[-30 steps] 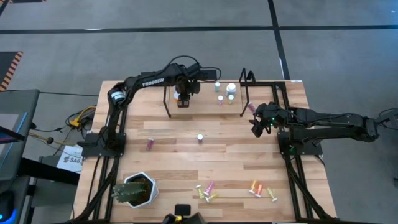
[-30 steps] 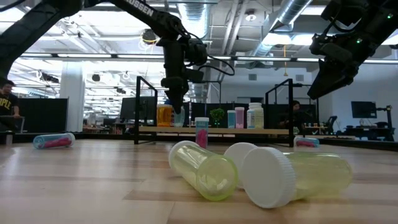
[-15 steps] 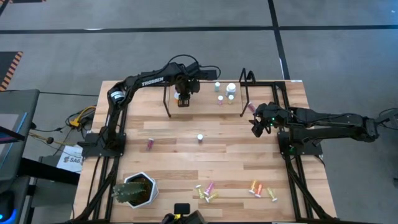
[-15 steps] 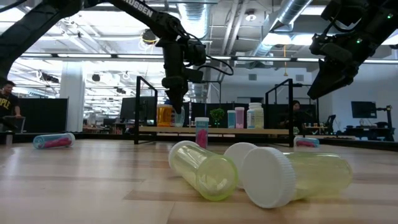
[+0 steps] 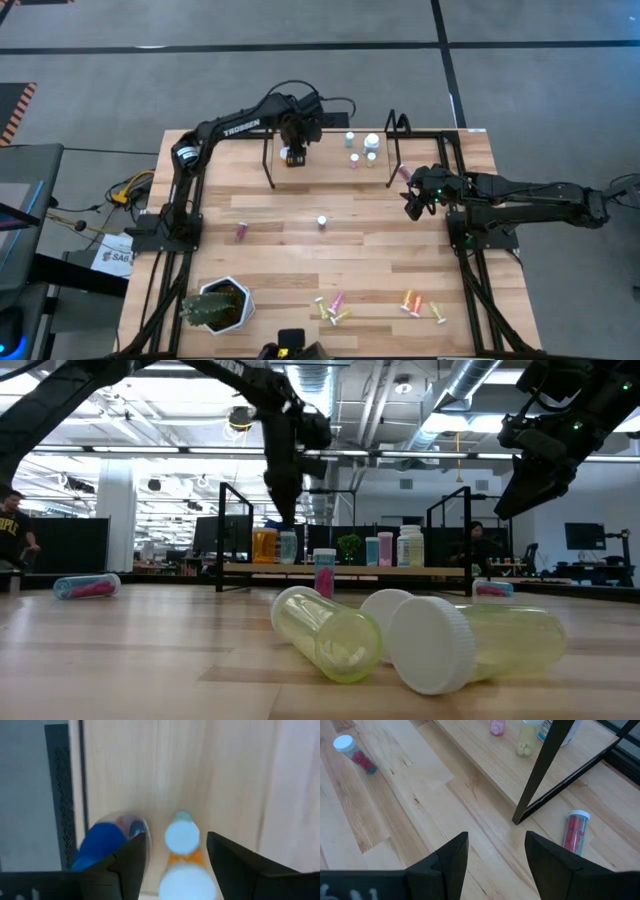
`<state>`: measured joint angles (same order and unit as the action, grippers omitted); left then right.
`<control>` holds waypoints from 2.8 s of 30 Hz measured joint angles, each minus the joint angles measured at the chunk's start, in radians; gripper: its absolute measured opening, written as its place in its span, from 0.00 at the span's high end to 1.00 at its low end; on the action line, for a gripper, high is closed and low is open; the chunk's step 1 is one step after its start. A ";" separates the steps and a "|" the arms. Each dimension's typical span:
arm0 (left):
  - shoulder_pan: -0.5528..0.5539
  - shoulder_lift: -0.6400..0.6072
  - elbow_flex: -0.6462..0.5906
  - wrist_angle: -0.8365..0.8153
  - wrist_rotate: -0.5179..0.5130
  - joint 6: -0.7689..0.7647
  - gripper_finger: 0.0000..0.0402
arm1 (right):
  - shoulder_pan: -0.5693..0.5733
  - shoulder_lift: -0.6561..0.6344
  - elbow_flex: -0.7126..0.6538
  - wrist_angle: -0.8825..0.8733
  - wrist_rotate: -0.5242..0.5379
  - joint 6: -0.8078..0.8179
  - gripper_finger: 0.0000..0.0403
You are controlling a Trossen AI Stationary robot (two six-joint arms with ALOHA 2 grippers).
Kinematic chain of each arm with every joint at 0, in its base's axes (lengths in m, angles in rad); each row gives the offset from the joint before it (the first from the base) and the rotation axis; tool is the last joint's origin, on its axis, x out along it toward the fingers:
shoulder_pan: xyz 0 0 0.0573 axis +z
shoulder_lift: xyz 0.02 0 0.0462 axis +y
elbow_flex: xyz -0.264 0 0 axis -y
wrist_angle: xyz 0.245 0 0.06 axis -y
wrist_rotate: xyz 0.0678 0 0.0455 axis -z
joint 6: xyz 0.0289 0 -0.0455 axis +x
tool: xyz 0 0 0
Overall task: Pick and place medicine bottles onto shelf by color
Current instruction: Put the blue pill bottle on the shelf
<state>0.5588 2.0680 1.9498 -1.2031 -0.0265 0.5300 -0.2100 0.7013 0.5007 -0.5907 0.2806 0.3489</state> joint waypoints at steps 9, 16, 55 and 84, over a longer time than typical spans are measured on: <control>-0.084 -0.104 0.106 -0.174 0.034 -0.196 0.50 | 0.000 0.000 0.000 0.000 0.000 0.000 0.46; -0.225 -0.276 -0.104 -0.221 0.025 -0.469 0.50 | 0.000 0.000 0.000 0.000 0.000 0.000 0.46; -0.573 -0.685 -1.290 0.363 0.100 -1.751 0.50 | 0.000 0.000 0.000 0.000 0.000 0.000 0.46; -0.577 -0.683 -1.194 0.438 0.093 -1.494 0.77 | 0.000 0.000 0.000 0.000 0.000 0.000 0.46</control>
<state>-0.0177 1.3853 0.7557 -0.7648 0.0667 -0.9642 -0.2098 0.7012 0.5007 -0.5903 0.2806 0.3490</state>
